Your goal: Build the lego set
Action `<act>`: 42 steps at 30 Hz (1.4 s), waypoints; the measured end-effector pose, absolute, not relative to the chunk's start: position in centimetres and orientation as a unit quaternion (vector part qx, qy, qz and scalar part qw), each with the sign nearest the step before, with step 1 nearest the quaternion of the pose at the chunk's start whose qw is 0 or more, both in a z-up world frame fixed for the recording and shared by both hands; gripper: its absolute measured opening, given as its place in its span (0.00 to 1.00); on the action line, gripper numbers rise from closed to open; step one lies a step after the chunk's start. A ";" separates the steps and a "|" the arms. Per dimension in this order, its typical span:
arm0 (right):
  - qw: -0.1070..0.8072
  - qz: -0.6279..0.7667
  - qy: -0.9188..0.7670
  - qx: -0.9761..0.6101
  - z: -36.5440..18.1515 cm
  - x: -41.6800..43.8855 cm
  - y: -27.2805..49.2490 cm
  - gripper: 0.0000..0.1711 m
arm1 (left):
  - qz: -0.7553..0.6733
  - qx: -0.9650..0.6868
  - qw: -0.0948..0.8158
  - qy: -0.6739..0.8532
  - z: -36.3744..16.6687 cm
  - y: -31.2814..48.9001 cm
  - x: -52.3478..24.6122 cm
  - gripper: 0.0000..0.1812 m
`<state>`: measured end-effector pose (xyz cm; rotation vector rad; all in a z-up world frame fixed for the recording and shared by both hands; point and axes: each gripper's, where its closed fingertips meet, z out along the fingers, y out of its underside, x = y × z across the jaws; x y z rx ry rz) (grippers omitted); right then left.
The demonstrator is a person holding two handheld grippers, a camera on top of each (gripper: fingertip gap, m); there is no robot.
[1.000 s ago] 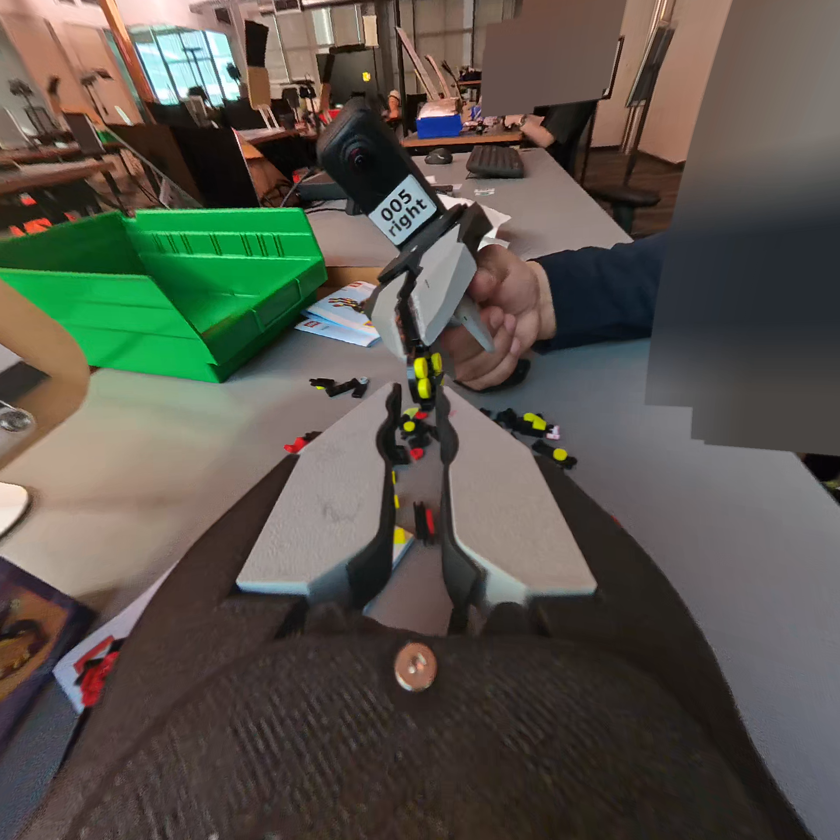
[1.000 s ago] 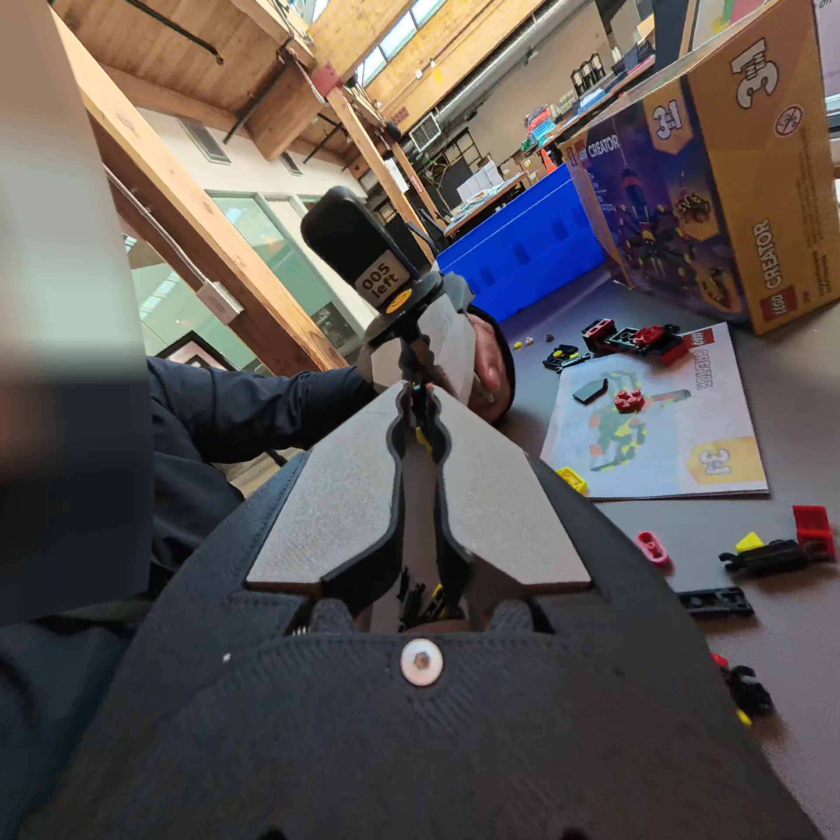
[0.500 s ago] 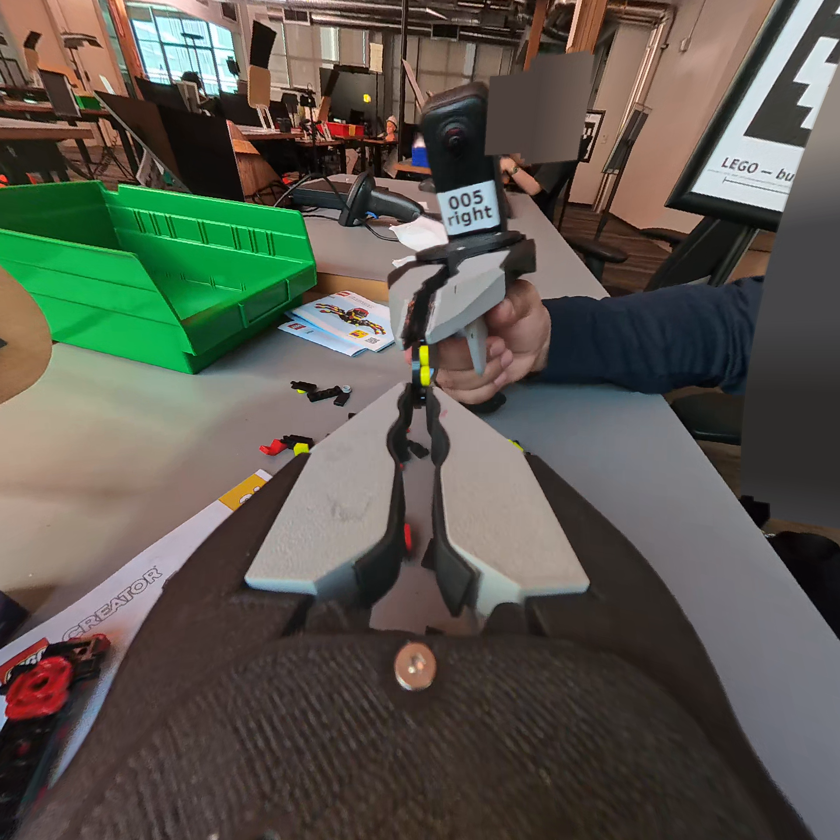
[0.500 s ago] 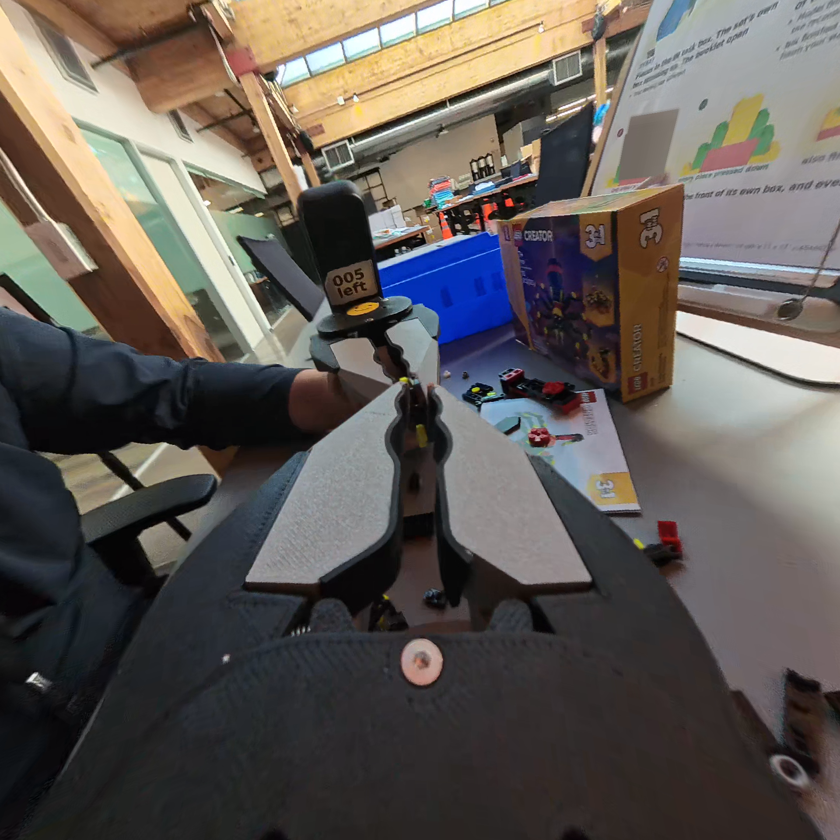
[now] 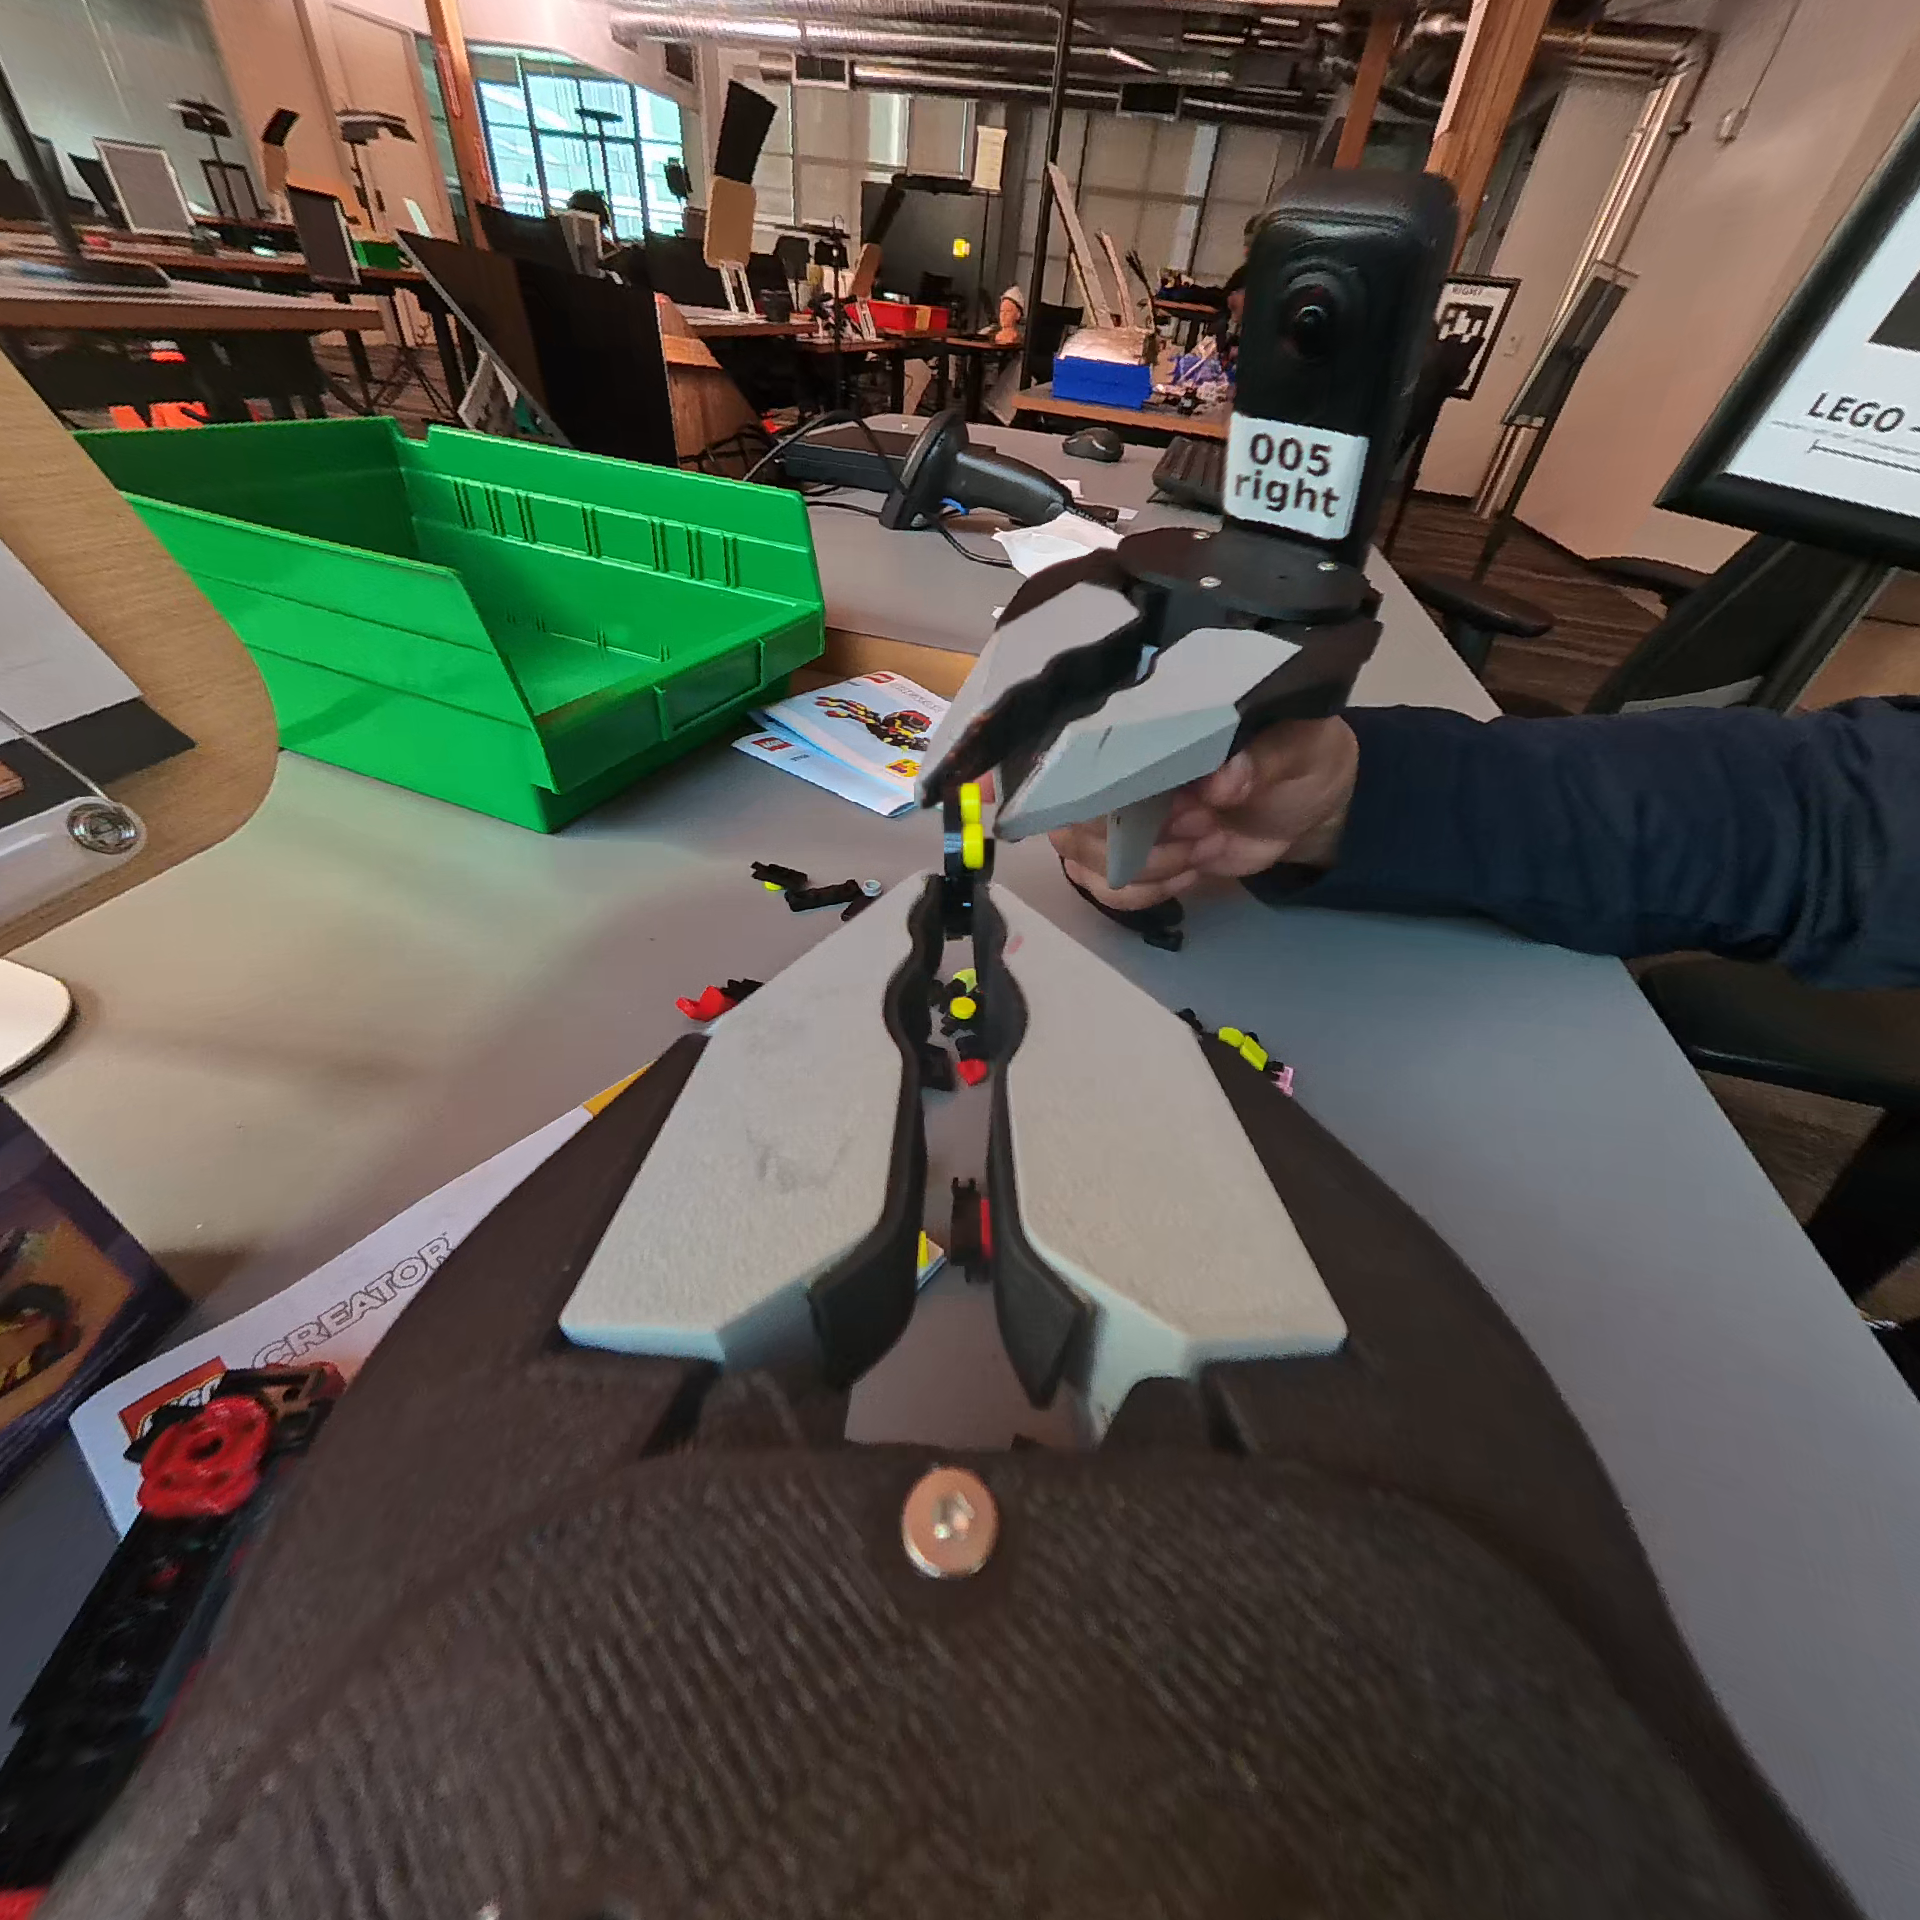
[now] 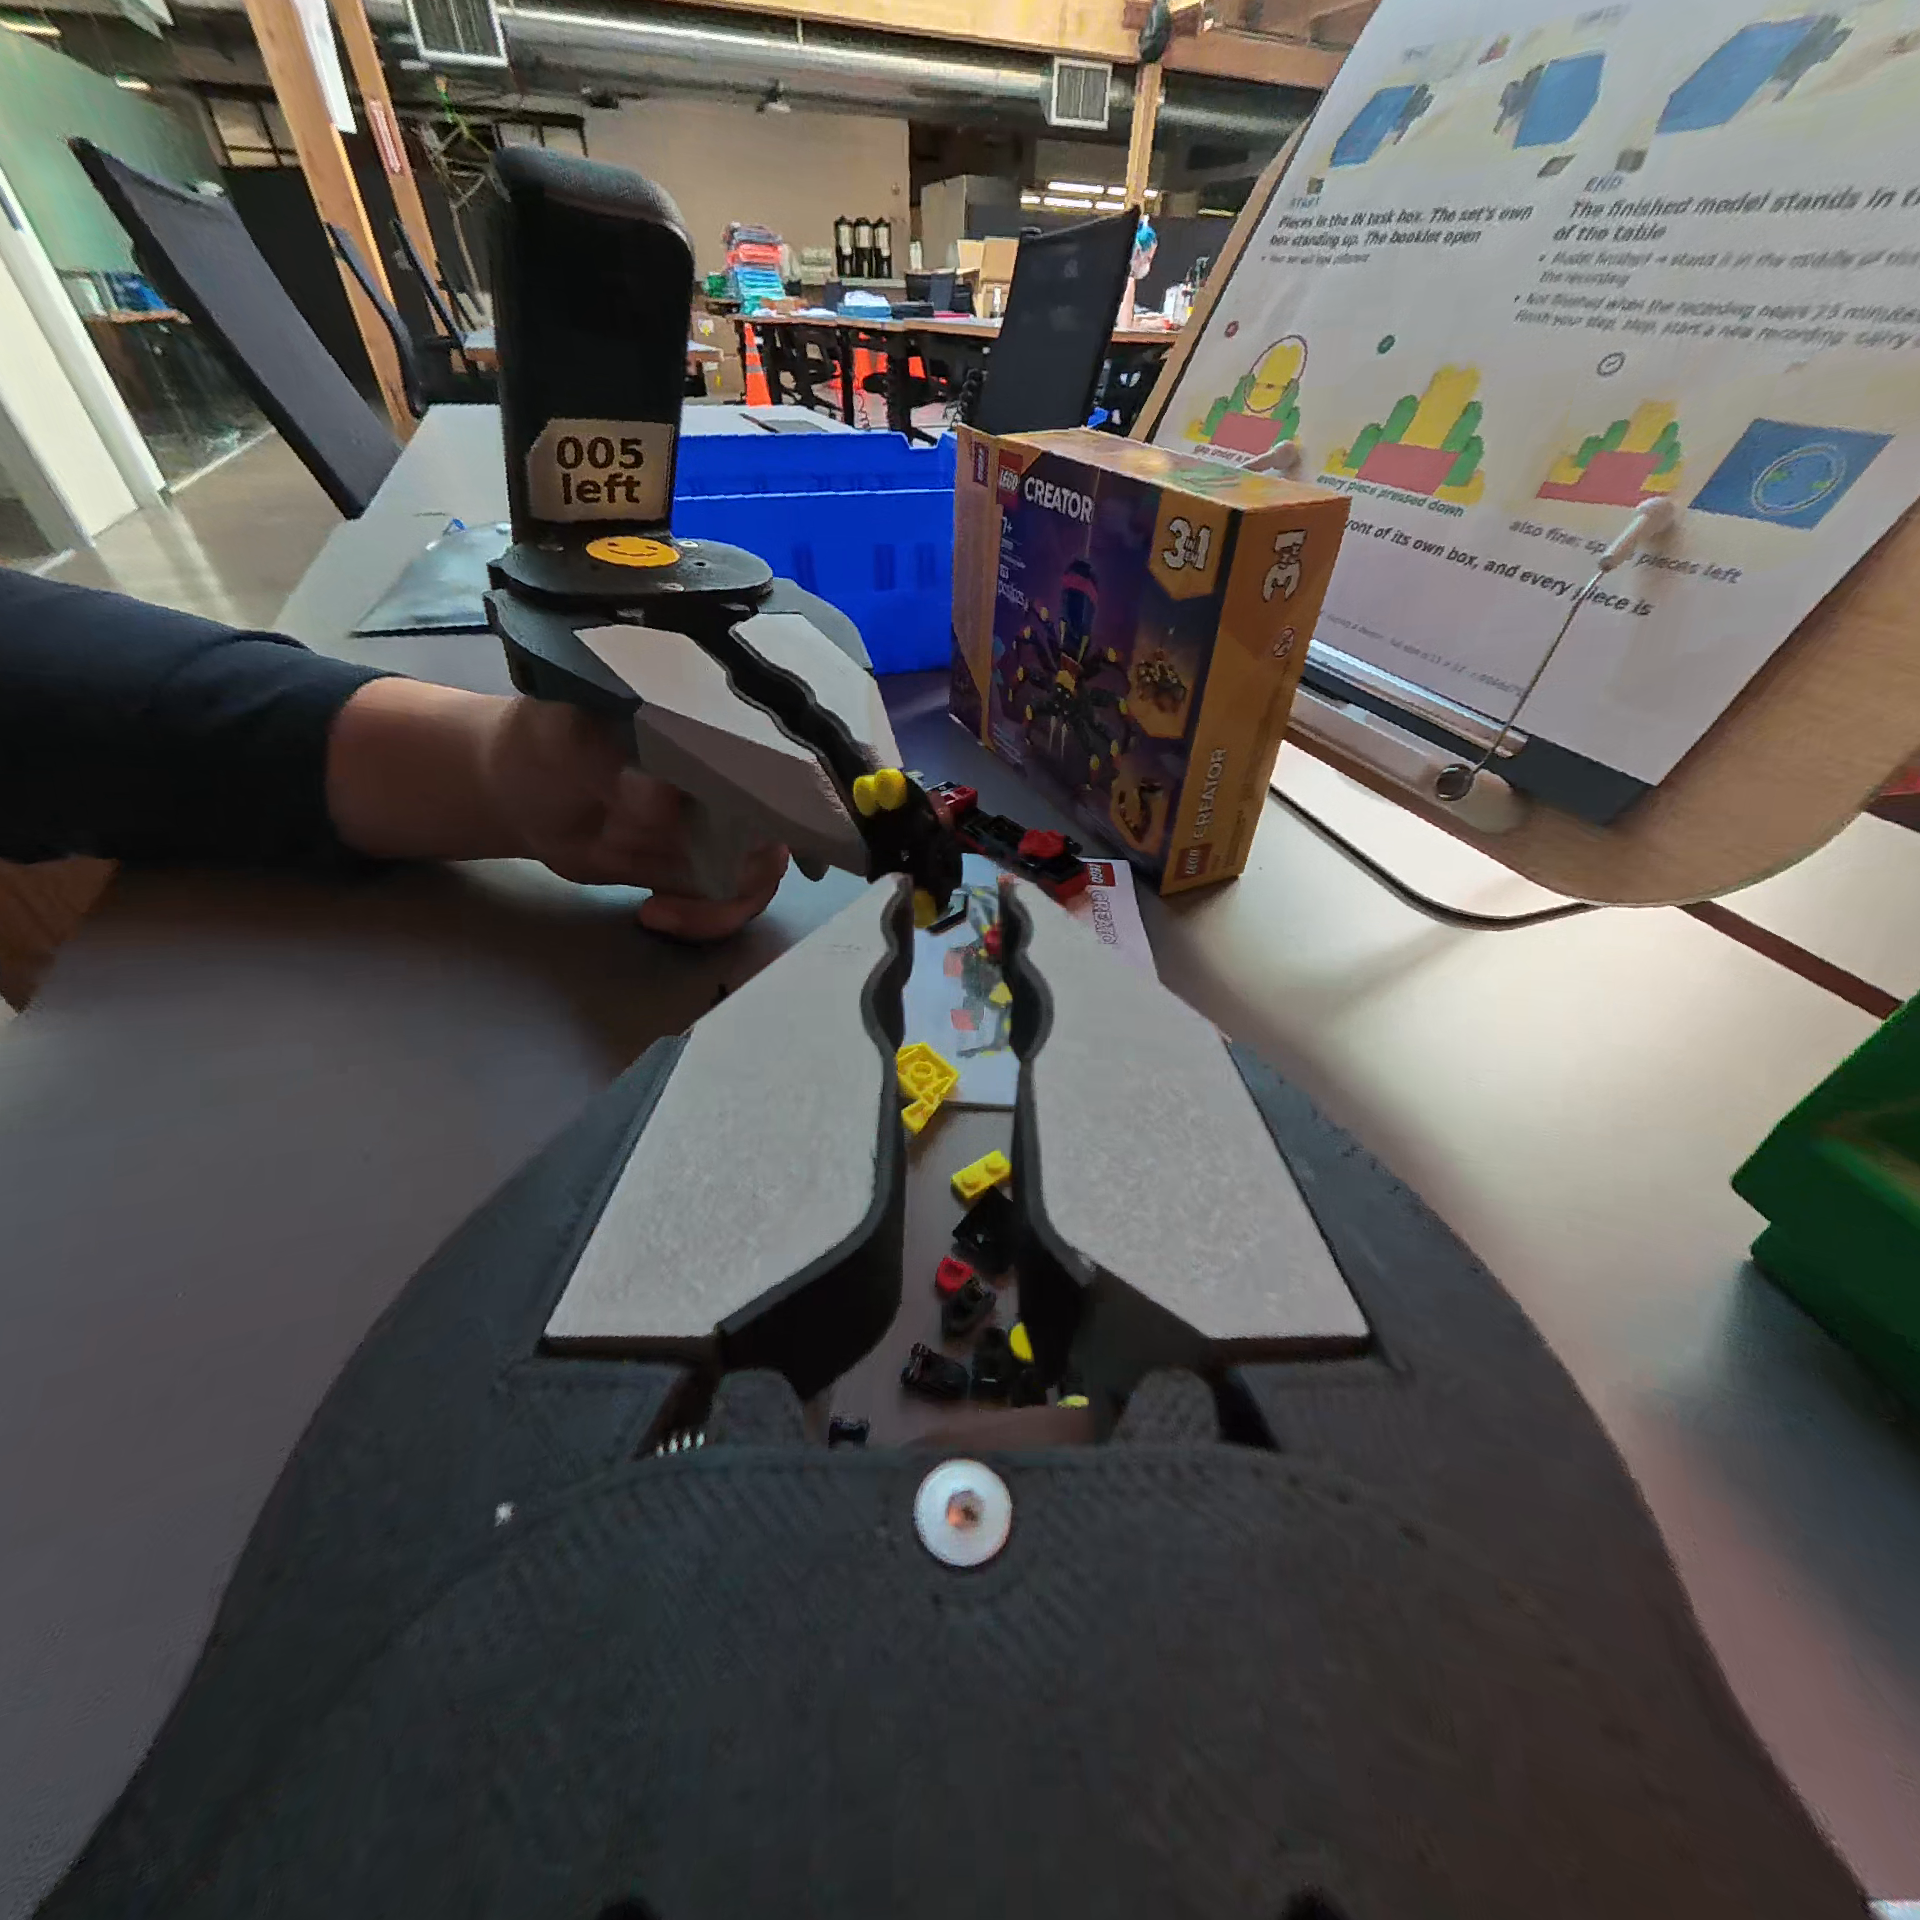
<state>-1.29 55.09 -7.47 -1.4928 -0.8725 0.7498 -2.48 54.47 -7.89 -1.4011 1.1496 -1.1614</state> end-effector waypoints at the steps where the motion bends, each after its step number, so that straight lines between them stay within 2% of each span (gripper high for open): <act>1: 0.595 0.309 -0.380 -0.637 -7.4 -1.3 55.1 0.07 | -0.474 -0.574 0.474 0.471 -7.9 54.5 -2.5 0.01; 6: 0.636 0.222 -0.431 -0.601 -7.1 -1.6 54.4 0.04 | -0.468 -0.575 0.473 0.476 -8.1 54.4 -2.3 0.01; 10: 0.646 0.175 -0.448 -0.592 -7.3 -1.9 54.3 0.04 | -0.470 -0.589 0.449 0.480 -8.7 54.3 -2.2 0.01; 14: 0.668 0.153 -0.457 -0.568 -6.6 -2.0 53.9 0.03 | -0.534 -0.622 0.381 0.427 -8.9 54.5 -2.2 0.01; 18: 0.663 0.165 -0.444 -0.580 -6.6 -1.8 54.2 0.03 | -0.645 -0.637 0.258 0.334 -9.0 54.3 -2.3 0.01; 27: 0.630 0.169 -0.470 -0.595 -8.5 -3.0 53.9 0.06 | -0.647 -0.637 0.259 0.330 -9.0 54.2 -2.2 0.01; 34: 0.644 0.155 -0.457 -0.594 -8.4 -2.9 54.4 0.00 | -0.653 -0.637 0.252 0.323 -9.0 54.3 -2.2 0.01; 42: 0.603 0.261 -0.407 -0.634 -8.5 -2.7 54.7 0.00 | -0.686 -0.619 0.236 0.300 -8.3 54.6 -2.6 0.01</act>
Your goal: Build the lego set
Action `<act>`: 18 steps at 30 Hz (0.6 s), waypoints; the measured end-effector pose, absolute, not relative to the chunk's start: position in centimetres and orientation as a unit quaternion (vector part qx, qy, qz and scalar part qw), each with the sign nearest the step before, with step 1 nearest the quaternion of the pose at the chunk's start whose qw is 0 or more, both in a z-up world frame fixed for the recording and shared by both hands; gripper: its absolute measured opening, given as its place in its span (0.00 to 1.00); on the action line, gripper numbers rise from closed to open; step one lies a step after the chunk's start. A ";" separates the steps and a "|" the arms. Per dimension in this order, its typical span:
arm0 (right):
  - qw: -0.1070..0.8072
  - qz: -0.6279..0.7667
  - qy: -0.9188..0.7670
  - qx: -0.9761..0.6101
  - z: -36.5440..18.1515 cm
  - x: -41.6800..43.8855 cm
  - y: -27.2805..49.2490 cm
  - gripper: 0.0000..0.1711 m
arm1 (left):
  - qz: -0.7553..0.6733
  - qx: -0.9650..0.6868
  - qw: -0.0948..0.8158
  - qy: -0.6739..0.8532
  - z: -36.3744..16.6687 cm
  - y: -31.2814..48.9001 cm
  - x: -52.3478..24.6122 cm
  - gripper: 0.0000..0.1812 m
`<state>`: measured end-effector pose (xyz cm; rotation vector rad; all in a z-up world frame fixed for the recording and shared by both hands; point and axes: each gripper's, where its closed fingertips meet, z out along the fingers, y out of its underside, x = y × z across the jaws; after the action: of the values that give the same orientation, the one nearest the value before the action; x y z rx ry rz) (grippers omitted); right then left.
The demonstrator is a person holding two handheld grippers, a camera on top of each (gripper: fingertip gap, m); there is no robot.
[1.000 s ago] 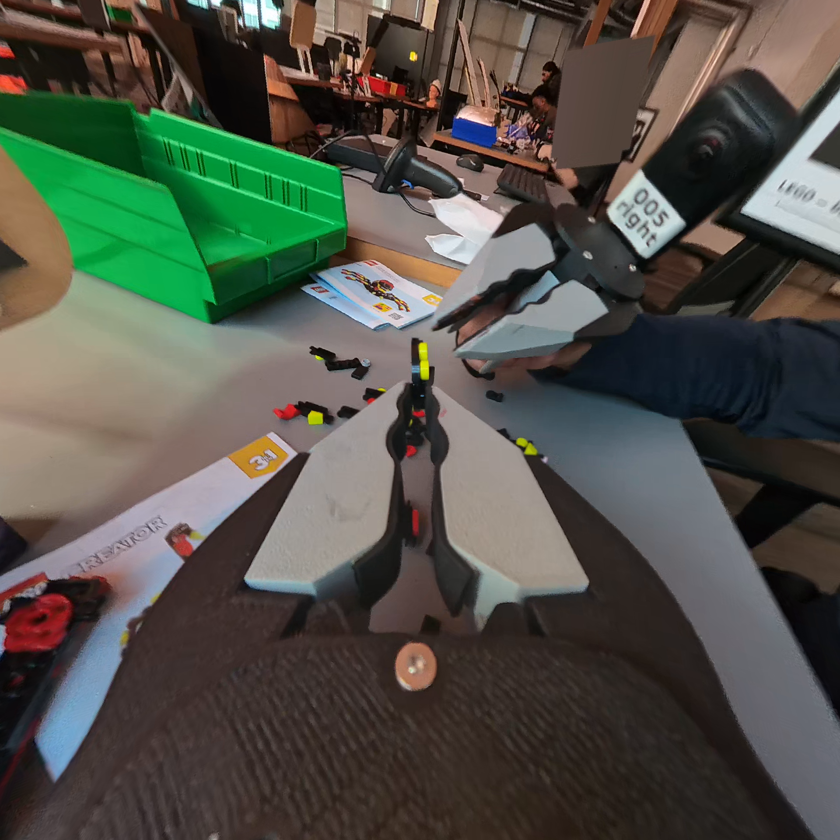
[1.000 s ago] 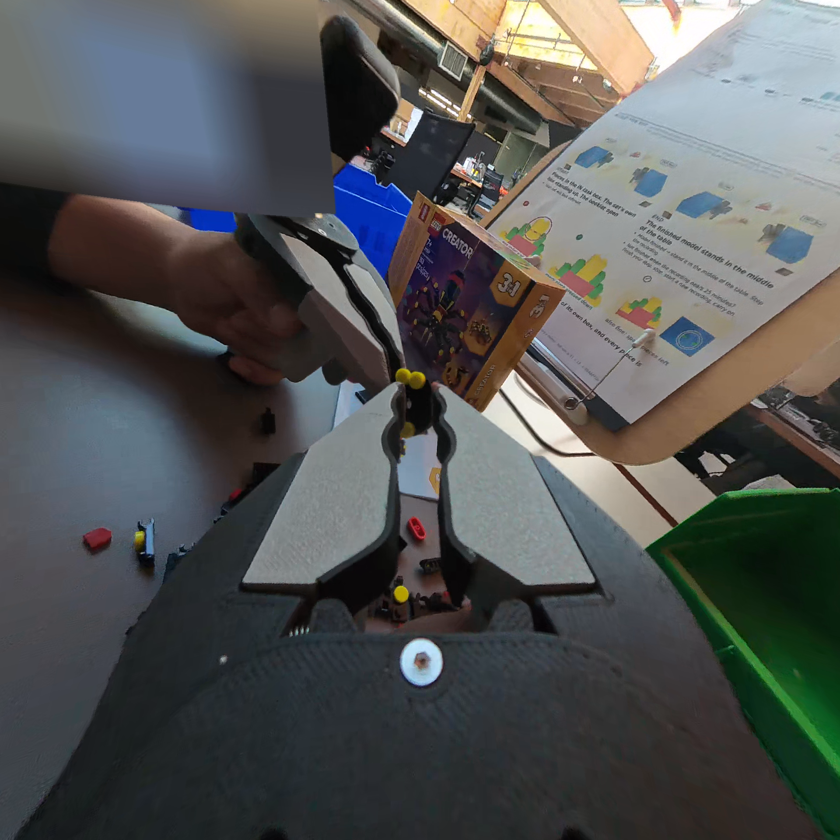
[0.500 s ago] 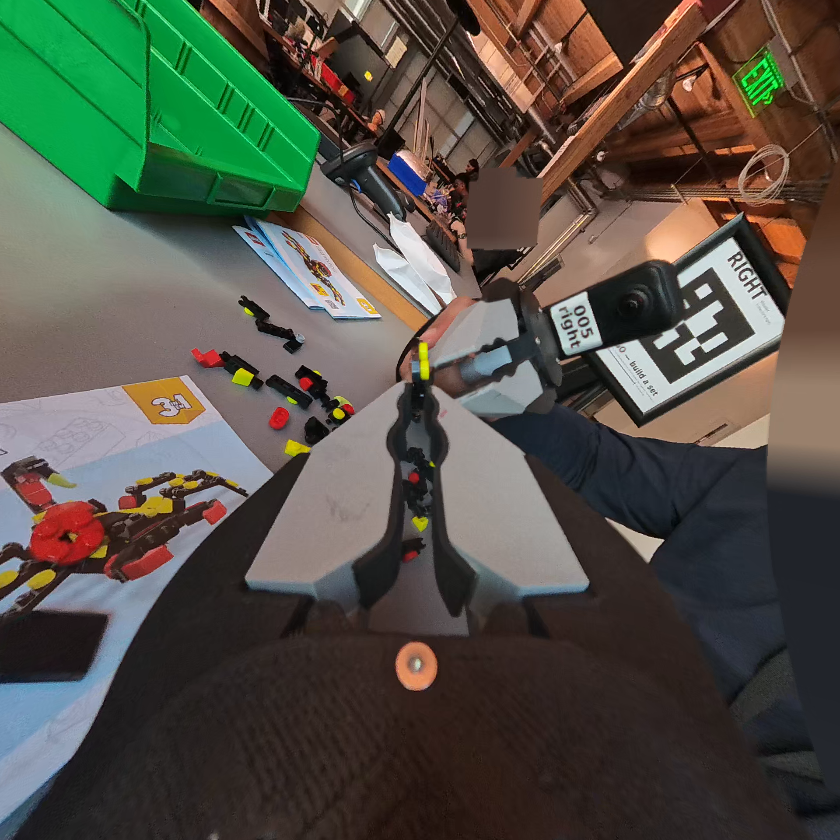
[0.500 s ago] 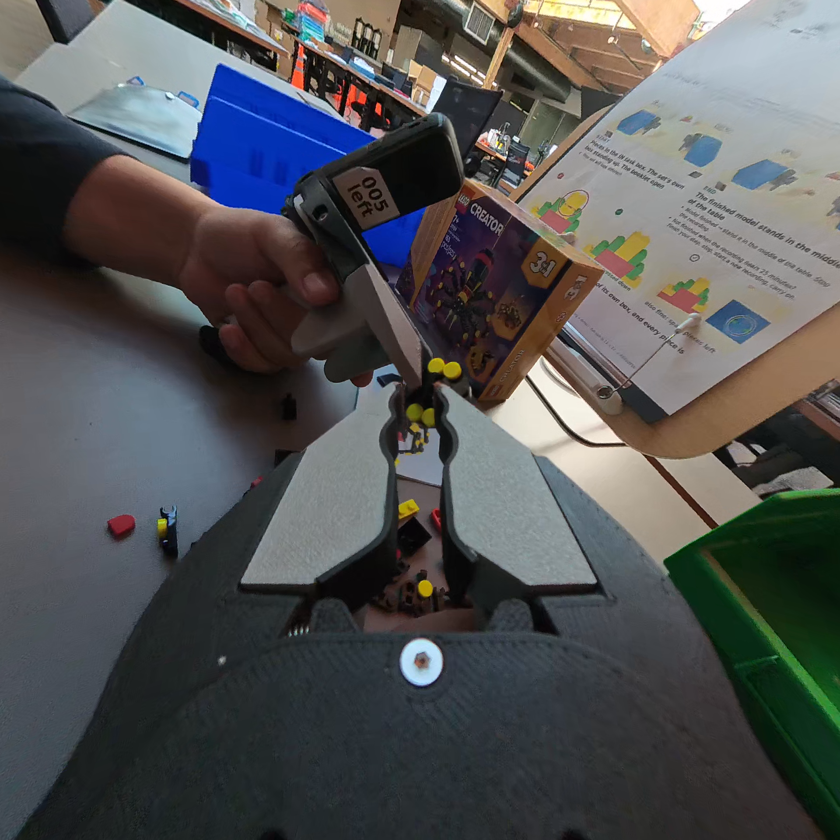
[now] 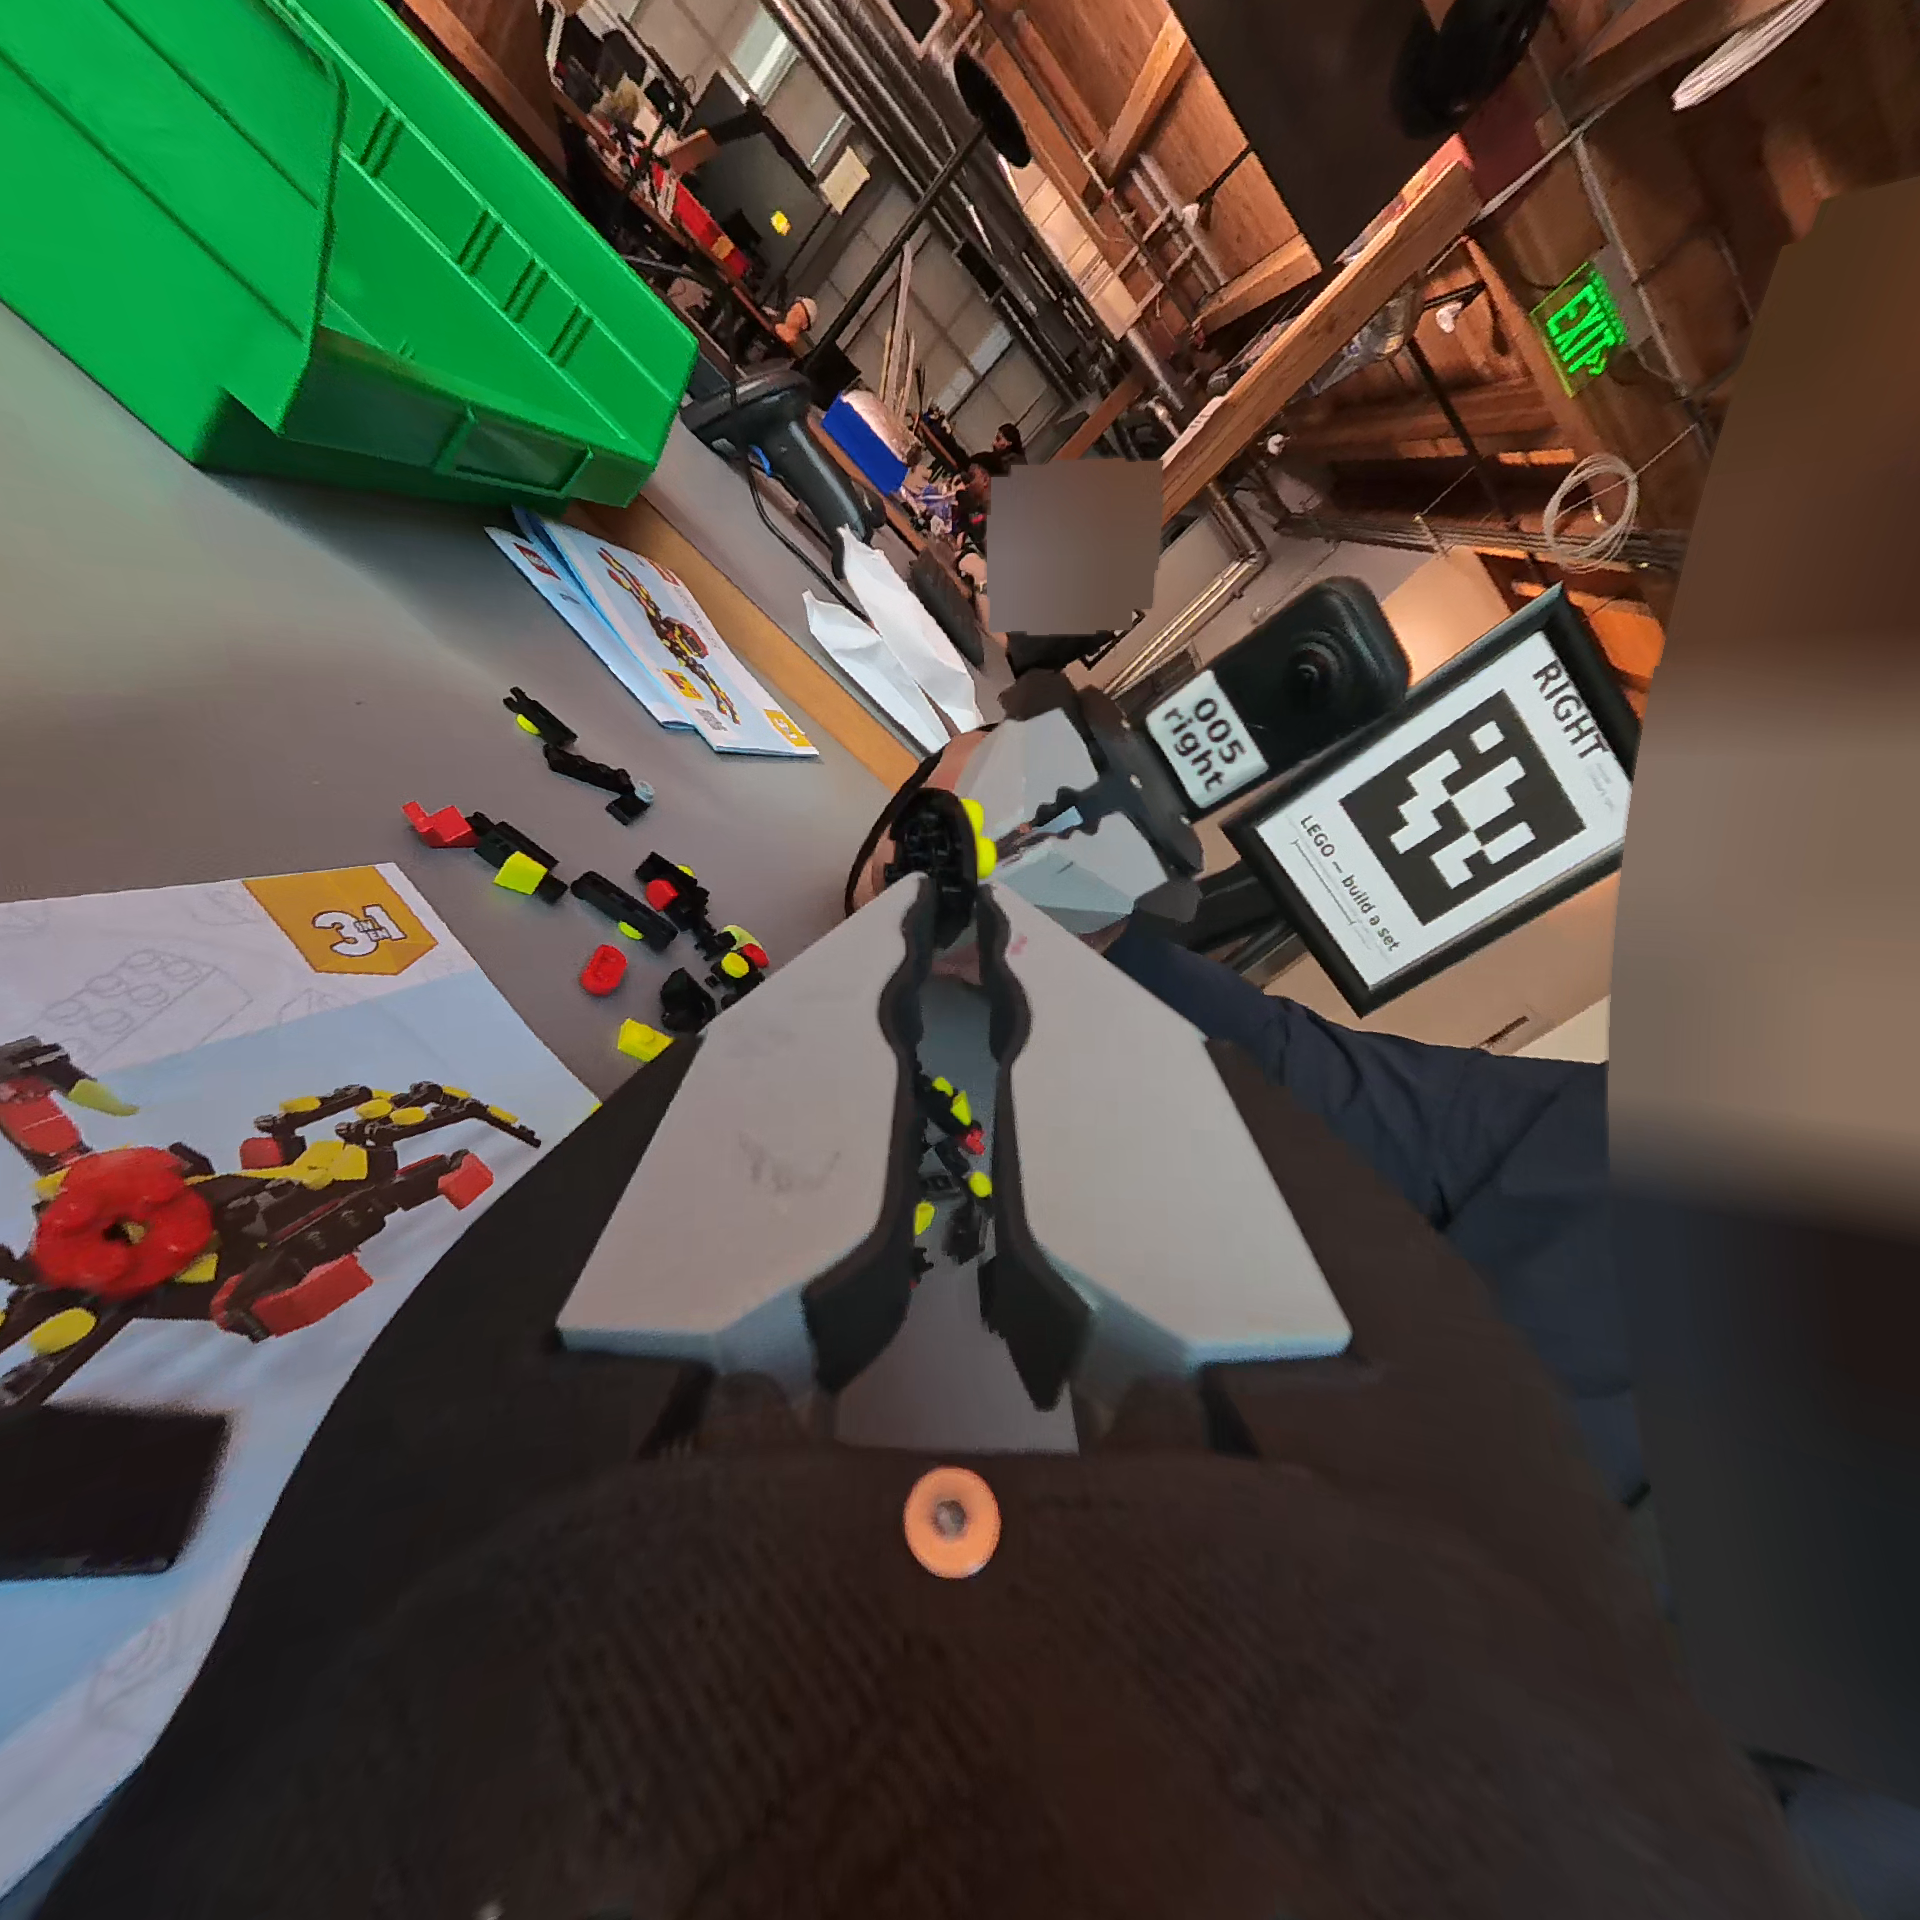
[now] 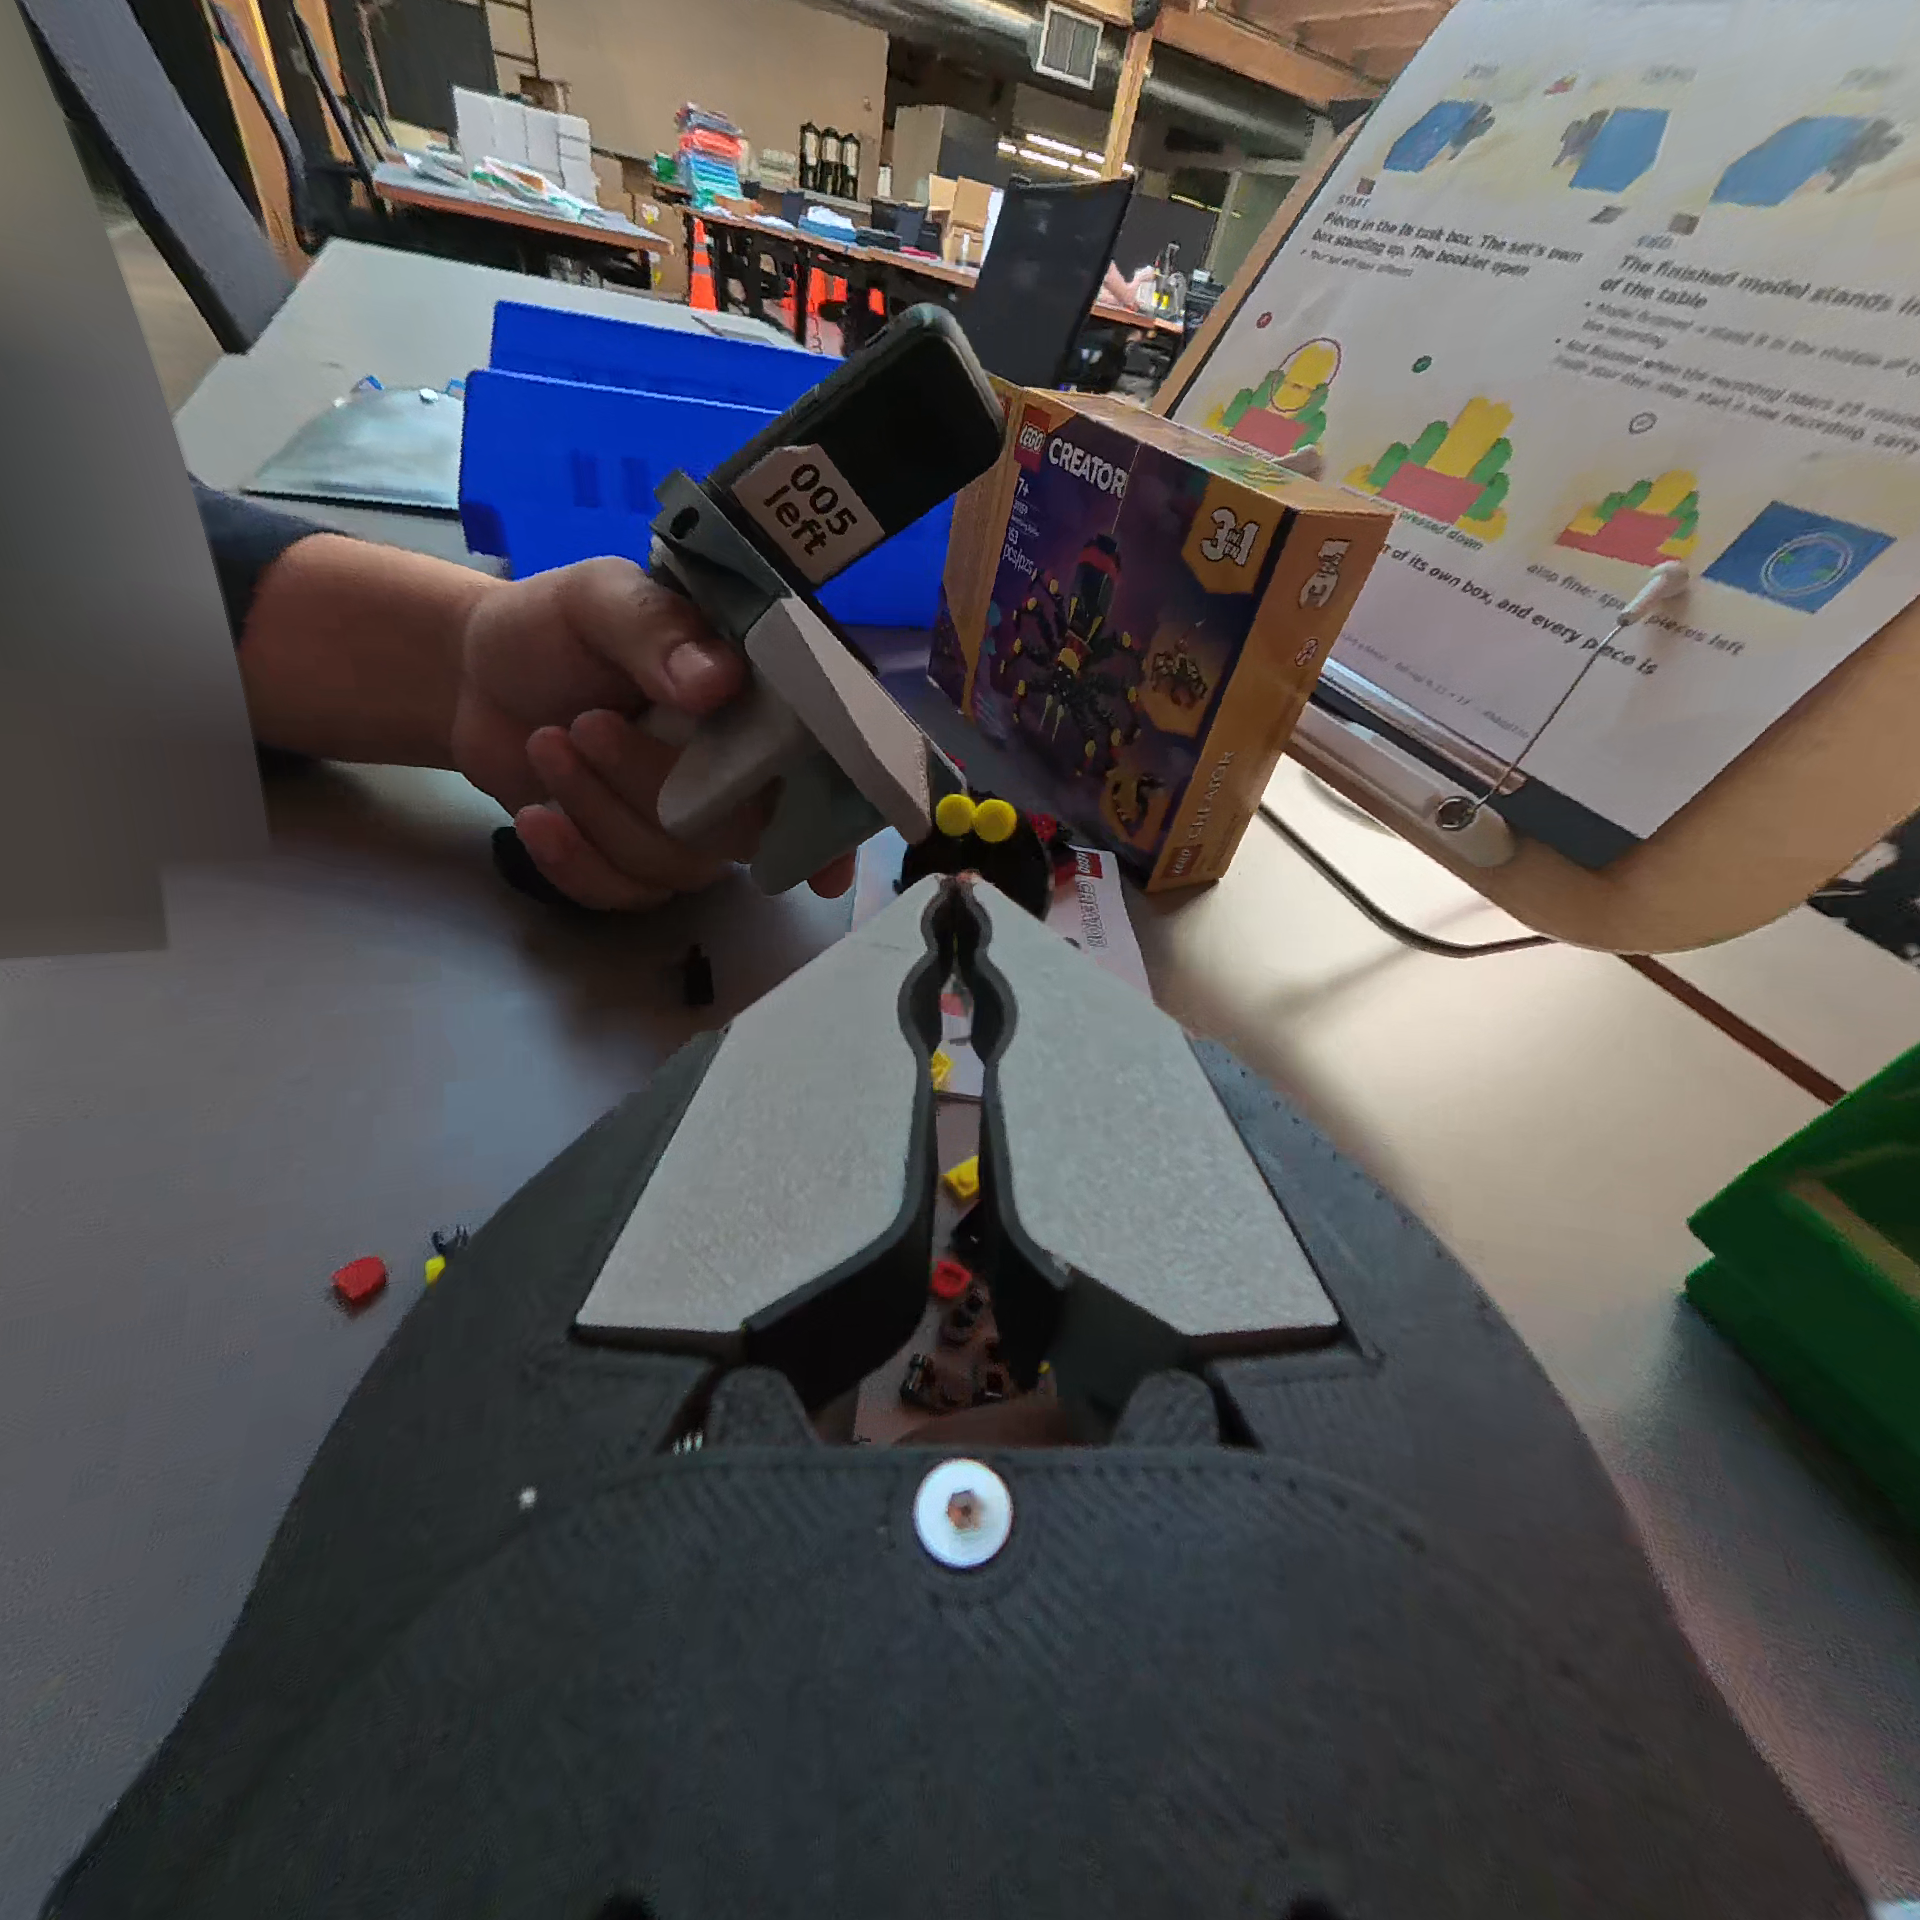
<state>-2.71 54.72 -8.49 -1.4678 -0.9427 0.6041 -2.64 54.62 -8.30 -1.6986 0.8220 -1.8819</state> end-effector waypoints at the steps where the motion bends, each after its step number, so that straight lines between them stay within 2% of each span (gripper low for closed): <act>1: 0.601 0.274 -0.397 -0.637 -8.3 -2.6 54.8 0.00 | -0.687 -0.620 0.239 0.294 -8.3 54.8 -2.7 0.01; 7: 0.588 0.325 -0.358 -0.649 -7.8 -2.0 55.2 0.00 | -0.681 -0.624 0.238 0.299 -8.5 54.7 -2.6 0.00; 15: 0.574 0.278 -0.392 -0.663 -9.1 -1.3 55.6 0.00 | -0.674 -0.631 0.242 0.298 -8.7 54.9 -2.5 0.00; 18: 0.520 0.314 -0.453 -0.652 -9.7 -1.8 53.2 0.00 | -0.669 -0.633 0.242 0.305 -8.8 54.7 -2.4 0.00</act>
<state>-1.84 53.21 -9.68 -1.5637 -1.0865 0.7538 -2.39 54.74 -8.82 -1.7303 0.8328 -1.8298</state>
